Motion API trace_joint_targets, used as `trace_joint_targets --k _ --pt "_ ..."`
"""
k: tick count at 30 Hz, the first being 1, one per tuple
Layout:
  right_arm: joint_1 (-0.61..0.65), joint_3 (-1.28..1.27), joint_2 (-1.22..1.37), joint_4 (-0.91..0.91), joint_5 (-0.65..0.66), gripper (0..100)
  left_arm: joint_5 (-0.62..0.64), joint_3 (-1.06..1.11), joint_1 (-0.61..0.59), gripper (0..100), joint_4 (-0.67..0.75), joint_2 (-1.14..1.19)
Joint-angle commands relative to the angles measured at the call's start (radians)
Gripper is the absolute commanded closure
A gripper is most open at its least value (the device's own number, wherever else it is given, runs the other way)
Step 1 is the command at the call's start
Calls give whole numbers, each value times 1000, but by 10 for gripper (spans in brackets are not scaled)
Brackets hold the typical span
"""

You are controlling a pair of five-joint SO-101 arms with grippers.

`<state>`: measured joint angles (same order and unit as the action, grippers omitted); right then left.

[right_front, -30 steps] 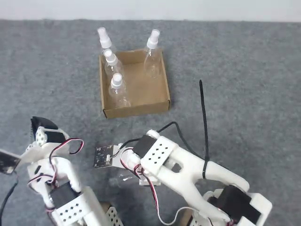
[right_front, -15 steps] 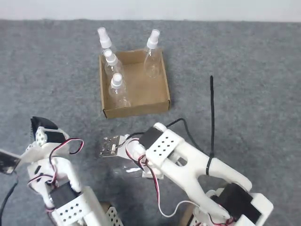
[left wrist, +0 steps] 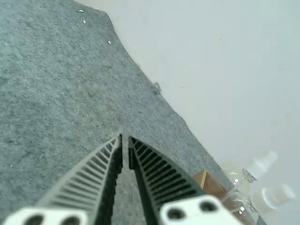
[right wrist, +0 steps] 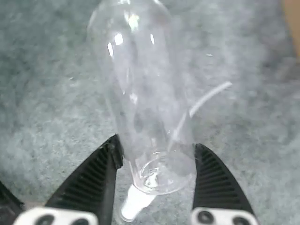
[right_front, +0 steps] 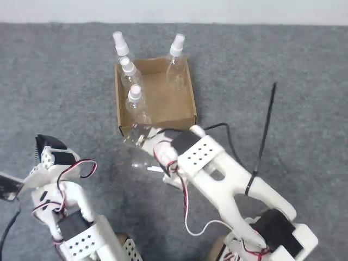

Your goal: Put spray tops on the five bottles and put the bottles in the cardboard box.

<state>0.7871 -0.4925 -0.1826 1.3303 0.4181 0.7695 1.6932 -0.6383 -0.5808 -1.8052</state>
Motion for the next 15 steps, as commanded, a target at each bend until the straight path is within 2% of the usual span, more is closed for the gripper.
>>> trace_joint_targets --k 1,7,15 --pt "-84 72 -16 24 -8 894 -9 -8 -3 985 31 -21" --pt "-185 74 -16 45 6 894 -9 -8 -3 985 32 -21" --pt "-378 83 -16 50 232 894 -9 -8 -3 985 32 -21"
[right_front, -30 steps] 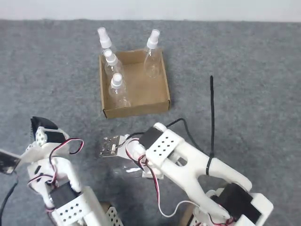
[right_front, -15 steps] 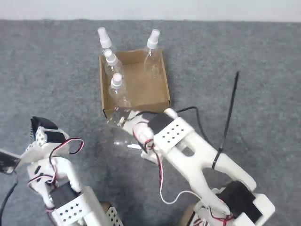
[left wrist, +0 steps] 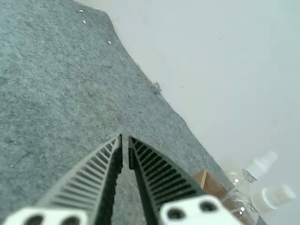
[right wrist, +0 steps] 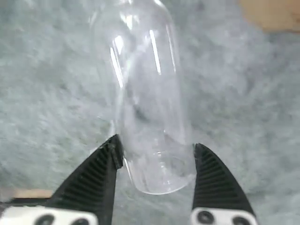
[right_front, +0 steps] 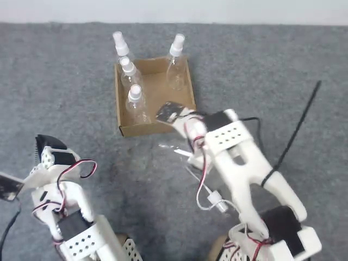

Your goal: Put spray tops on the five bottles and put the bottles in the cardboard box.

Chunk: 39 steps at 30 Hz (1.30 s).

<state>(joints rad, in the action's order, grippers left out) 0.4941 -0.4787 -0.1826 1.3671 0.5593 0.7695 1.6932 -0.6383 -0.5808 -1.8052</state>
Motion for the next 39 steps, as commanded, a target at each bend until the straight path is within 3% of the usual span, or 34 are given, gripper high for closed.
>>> trace_joint_targets --k 1,13,20,29,36,39 --pt "-102 69 -16 24 104 894 -9 -8 -3 985 31 -21" --pt "-249 51 -13 28 135 894 -11 -8 -5 985 28 -21" --pt "-366 -40 -15 -65 132 894 -11 -8 -5 985 28 -21" --pt "-432 -161 -15 -139 54 888 -11 -8 -3 985 28 -21" --pt "-424 -172 -8 -134 0 696 -11 -8 -3 985 28 -21" --pt "-424 -172 -13 -134 0 661 -11 -8 -3 985 28 -21"
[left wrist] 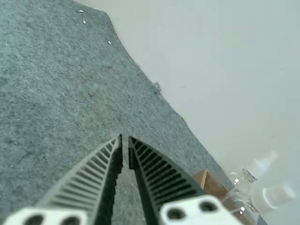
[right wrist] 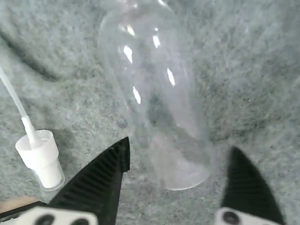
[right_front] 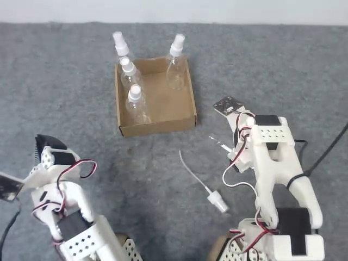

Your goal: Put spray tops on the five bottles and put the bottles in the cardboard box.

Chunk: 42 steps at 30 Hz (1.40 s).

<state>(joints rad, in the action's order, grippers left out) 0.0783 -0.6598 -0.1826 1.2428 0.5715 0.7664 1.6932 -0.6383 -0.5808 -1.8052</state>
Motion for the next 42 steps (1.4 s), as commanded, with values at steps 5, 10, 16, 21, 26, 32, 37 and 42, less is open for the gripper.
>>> trace_joint_targets --k 5,10,16,21,26,32,37,42 --pt "5 15 -16 -10 -11 660 -9 -8 -2 985 28 -21" --pt "59 26 -16 7 -9 660 -40 -8 -2 985 28 -21" --pt "74 146 -16 107 -9 662 -40 -8 -2 985 28 -21" --pt "104 204 -4 108 -9 662 -40 -8 -2 985 28 -21" --pt "136 233 -4 104 -9 663 -40 -8 -2 985 28 -21" --pt "137 292 -2 104 -9 663 -40 -8 -2 985 28 -21" --pt "137 299 -2 101 63 663 -40 -8 -2 985 28 -21" --pt "139 298 -2 90 74 663 -40 -8 -2 985 28 -21"
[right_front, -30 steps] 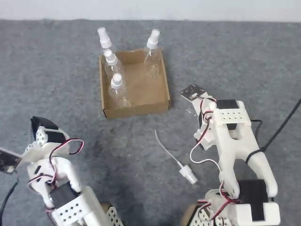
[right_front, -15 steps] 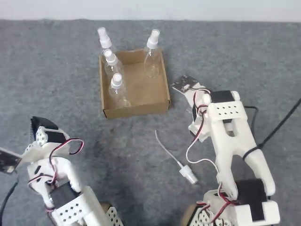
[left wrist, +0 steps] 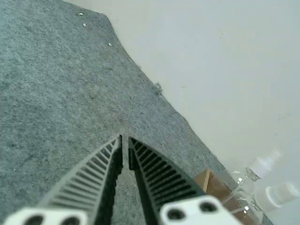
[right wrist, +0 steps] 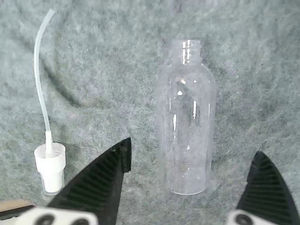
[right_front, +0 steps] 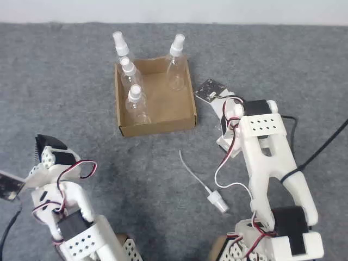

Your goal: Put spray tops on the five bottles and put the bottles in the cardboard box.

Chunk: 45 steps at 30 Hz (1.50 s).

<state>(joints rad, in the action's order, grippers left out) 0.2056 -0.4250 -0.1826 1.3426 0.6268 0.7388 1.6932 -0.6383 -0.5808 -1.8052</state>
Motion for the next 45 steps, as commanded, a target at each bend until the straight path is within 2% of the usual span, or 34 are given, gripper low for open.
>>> trace_joint_targets --k 1,27,45 --pt "12 61 -2 -22 17 663 -12 -8 -2 985 28 -21" --pt "58 81 222 -185 15 664 -14 -8 3 985 12 -21" --pt "90 74 231 -220 12 664 -14 -8 2 985 12 -21"
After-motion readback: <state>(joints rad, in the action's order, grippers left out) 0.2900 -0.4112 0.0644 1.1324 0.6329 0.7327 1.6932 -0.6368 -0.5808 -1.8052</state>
